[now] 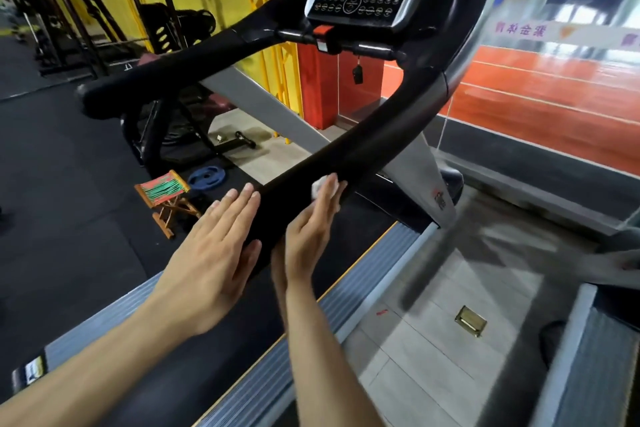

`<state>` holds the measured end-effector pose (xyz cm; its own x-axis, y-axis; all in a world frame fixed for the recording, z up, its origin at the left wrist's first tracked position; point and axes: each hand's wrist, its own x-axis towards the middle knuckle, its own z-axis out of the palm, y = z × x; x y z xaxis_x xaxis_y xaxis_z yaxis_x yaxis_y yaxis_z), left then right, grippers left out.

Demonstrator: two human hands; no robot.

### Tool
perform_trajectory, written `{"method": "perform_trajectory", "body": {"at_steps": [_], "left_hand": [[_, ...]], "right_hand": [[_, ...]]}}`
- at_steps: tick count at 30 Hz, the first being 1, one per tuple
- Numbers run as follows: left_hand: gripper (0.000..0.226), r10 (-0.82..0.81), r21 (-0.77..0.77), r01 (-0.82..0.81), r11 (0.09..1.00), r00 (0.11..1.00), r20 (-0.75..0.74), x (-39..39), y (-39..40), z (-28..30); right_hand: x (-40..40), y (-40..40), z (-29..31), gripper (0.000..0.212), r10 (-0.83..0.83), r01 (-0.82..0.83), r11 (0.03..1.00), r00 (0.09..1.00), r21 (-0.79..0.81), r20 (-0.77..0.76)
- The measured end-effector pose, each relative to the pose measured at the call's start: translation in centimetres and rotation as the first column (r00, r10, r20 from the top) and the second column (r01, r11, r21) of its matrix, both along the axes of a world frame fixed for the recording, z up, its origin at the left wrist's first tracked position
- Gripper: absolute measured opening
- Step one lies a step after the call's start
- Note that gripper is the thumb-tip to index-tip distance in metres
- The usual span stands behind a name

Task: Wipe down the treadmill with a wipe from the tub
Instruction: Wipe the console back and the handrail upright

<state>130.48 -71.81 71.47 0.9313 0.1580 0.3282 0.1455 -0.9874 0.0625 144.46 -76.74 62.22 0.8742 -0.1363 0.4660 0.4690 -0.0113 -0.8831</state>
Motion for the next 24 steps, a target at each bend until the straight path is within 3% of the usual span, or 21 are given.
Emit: {"method": "perform_trajectory", "body": {"at_steps": [3, 8, 11, 14, 18, 21, 24], "left_hand": [[0.067, 0.027, 0.045, -0.026, 0.999, 1.0, -0.011, 1.5, -0.2, -0.2], [0.066, 0.047, 0.081, -0.045, 0.996, 0.999, -0.02, 4.5, -1.1, 0.4], [0.065, 0.044, 0.091, -0.043, 0.995, 0.999, -0.011, 6.6, -1.4, 0.4], [0.064, 0.063, 0.085, -0.063, 0.994, 0.998, 0.008, 8.3, -2.0, 0.2], [0.064, 0.109, 0.059, -0.109, 0.992, 0.994, 0.004, 9.9, -2.8, 0.4], [0.063, 0.134, 0.047, -0.135, 0.99, 0.991, 0.013, 11.1, -3.3, 0.4], [0.061, 0.145, 0.033, -0.145, 0.989, 0.989, 0.029, 12.9, -4.2, 0.3]], "right_hand": [[4.5, -1.2, 2.2, 0.053, -0.044, 0.053, 0.996, 0.992, 0.07, -0.117], [-2.7, -3.6, -0.5, 0.05, 0.081, -0.071, 0.994, 0.99, -0.089, 0.118], [-4.9, -3.3, -2.7, 0.035, 0.035, -0.033, 0.998, 0.999, 0.049, -0.04], [-4.4, -3.0, -2.9, 0.044, 0.064, -0.067, 0.984, 0.998, 0.168, 0.022], [1.1, -3.7, -1.7, 0.032, 0.07, 0.003, 0.937, 0.978, 0.35, -0.195], [9.1, -5.2, 0.0, 0.035, -0.086, 0.116, 0.962, 0.988, 0.246, -0.129], [16.0, -6.1, 1.0, 0.041, -0.163, 0.198, 0.965, 0.966, 0.171, -0.202]]}}
